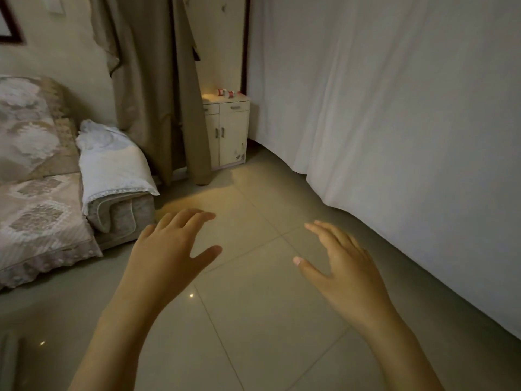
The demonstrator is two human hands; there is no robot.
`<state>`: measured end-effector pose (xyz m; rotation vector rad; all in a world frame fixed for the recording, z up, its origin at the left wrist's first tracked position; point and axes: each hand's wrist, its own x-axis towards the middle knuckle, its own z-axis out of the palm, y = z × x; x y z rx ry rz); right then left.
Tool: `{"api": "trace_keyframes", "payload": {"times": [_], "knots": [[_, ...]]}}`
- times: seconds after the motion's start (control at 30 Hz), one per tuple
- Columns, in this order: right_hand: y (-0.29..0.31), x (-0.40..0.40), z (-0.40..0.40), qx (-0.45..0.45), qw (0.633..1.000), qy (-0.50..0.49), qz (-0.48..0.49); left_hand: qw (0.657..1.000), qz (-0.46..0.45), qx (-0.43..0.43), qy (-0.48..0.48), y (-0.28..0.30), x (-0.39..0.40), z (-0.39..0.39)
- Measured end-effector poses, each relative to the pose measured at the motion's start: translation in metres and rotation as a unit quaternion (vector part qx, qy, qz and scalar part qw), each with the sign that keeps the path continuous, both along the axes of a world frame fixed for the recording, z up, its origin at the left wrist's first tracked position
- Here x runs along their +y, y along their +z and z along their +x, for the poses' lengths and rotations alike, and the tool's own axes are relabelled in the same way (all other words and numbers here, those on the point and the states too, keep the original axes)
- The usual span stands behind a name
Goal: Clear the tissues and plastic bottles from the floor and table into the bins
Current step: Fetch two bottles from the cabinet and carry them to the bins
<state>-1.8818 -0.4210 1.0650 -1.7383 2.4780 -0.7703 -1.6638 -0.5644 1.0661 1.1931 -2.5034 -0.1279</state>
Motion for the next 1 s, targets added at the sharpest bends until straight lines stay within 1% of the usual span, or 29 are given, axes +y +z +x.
{"api": "trace_keyframes", "payload": {"times": [0.17, 0.3, 0.43, 0.6, 0.77, 0.9, 1.0], "knots": [[0.003, -0.066, -0.065, -0.02, 1.0, -0.003, -0.015, 1.0, 0.023, -0.01, -0.007, -0.005, -0.072, -0.072], [-0.005, -0.126, -0.116, -0.039, 0.999, 0.013, 0.004, 1.0, 0.015, -0.023, -0.006, -0.013, -0.12, -0.123], [-0.014, -0.193, -0.177, -0.052, 0.998, 0.032, 0.025, 0.999, 0.019, -0.038, 0.019, -0.025, -0.173, -0.177], [-0.018, -0.282, -0.271, -0.053, 0.997, 0.059, 0.025, 0.997, 0.037, -0.057, 0.038, -0.031, -0.253, -0.269], [-0.014, -0.373, -0.357, -0.05, 0.994, 0.087, 0.048, 0.995, 0.059, -0.065, 0.042, -0.025, -0.338, -0.36], [-0.015, -0.444, -0.407, -0.052, 0.993, 0.097, 0.049, 0.995, 0.06, -0.059, 0.059, -0.026, -0.396, -0.404], [-0.018, -0.497, -0.438, -0.047, 0.988, 0.127, 0.078, 0.992, 0.068, -0.057, 0.085, -0.03, -0.441, -0.428]]}}
